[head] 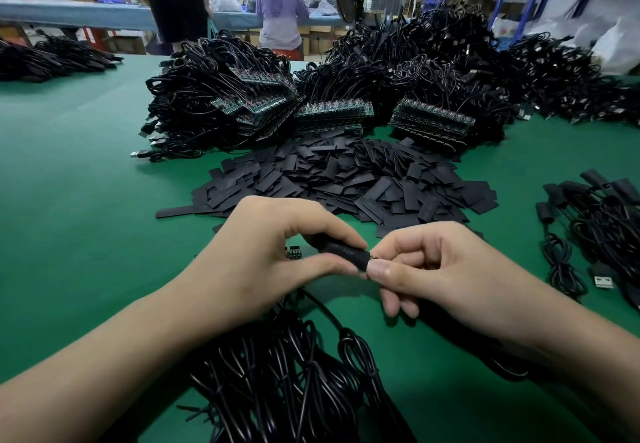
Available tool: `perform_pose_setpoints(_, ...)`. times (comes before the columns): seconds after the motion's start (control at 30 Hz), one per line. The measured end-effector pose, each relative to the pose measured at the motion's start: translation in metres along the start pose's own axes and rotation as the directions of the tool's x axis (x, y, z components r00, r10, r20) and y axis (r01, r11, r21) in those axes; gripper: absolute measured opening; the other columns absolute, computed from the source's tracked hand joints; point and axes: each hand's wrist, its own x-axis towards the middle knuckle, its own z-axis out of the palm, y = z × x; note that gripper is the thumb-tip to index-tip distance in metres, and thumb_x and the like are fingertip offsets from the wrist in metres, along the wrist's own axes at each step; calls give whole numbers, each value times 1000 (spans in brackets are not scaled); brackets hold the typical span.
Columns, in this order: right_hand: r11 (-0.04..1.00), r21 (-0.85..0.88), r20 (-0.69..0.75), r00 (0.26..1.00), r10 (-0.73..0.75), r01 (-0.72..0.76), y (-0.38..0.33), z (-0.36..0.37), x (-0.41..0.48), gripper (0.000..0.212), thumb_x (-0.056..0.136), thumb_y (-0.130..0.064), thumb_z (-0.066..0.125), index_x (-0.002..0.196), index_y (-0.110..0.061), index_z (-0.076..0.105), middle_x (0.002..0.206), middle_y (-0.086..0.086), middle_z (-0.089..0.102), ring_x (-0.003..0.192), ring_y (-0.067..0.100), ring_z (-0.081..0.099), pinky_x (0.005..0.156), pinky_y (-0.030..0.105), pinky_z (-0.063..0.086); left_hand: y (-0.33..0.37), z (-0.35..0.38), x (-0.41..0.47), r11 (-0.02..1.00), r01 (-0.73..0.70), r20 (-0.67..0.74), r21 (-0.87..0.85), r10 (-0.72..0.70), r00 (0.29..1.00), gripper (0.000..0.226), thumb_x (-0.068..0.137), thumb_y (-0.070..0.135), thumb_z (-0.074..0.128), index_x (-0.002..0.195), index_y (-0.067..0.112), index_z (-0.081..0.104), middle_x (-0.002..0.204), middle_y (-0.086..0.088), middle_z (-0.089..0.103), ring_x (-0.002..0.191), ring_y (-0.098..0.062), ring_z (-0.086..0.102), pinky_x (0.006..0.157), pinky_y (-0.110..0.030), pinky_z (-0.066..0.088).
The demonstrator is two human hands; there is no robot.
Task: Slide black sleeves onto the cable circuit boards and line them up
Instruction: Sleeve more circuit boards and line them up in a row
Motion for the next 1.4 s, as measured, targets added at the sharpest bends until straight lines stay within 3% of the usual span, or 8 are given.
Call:
perform_pose_setpoints(0.13,998,57,-7,1000,9,-9,-3,-4,-1,14,91,-26,68,92,-13,75,79,10,77,66,16,62,66,23,54,0,0,0,1000,22,-44,-16,-23,999,21,78,34,79,97,26,81,88,18,75,87,0,70,81,-14,49)
perform_pose_setpoints(0.67,1000,-9,-29,999,-20,19,3,-5,1,14,97,-21,69,85,-15,74,70,7,74,56,12,57,58,18,47,-6,-5,1,1000,-2,-30,23,3,1000,23,77,37,80,98,27,81,89,19,75,87,1,71,81,-21,54)
perform_pose_setpoints(0.9,1000,11,-170,985,26,-25,11,-11,4,16,93,-24,70,84,-12,73,66,8,71,54,13,55,55,18,47,-44,-38,5,968,246,-320,42,-220,922,24,76,45,78,98,35,79,92,15,75,82,0,69,79,-24,57)
perform_pose_setpoints(1.0,1000,15,-181,983,19,-17,11,-9,5,16,94,-23,70,81,-13,72,67,9,72,53,13,55,54,18,48,-77,-64,3,893,433,-465,123,-333,820,19,83,36,81,101,31,79,96,7,74,88,-12,66,80,-32,53)
perform_pose_setpoints(1.13,1000,13,-186,982,20,-18,12,-8,6,16,94,-22,70,82,-13,72,67,10,72,53,13,55,54,19,48,-120,-85,-7,696,677,-515,238,-500,696,19,87,37,78,101,24,80,78,3,67,79,-21,59,71,-33,46)
perform_pose_setpoints(1.2,1000,21,-184,983,23,-19,12,-8,6,15,94,-23,70,83,-13,72,68,10,72,53,13,55,54,19,48,-134,-91,-10,592,752,-520,290,-562,643,22,88,41,76,103,25,80,88,-5,72,91,-31,65,82,-39,52)
perform_pose_setpoints(1.3,999,35,-179,983,25,-20,13,-8,6,15,94,-23,70,83,-13,71,68,10,72,53,13,54,53,18,47,-145,-101,-13,448,811,-505,376,-634,585,31,91,48,71,113,27,77,113,-11,74,112,-36,62,92,-42,44)
perform_pose_setpoints(1.4,999,33,-181,983,25,-20,13,-9,6,15,95,-23,70,83,-14,71,68,9,72,53,12,54,52,17,46,-143,-111,-15,392,779,-448,489,-653,610,40,93,51,67,126,27,70,129,-17,64,121,-38,56,93,-46,44)
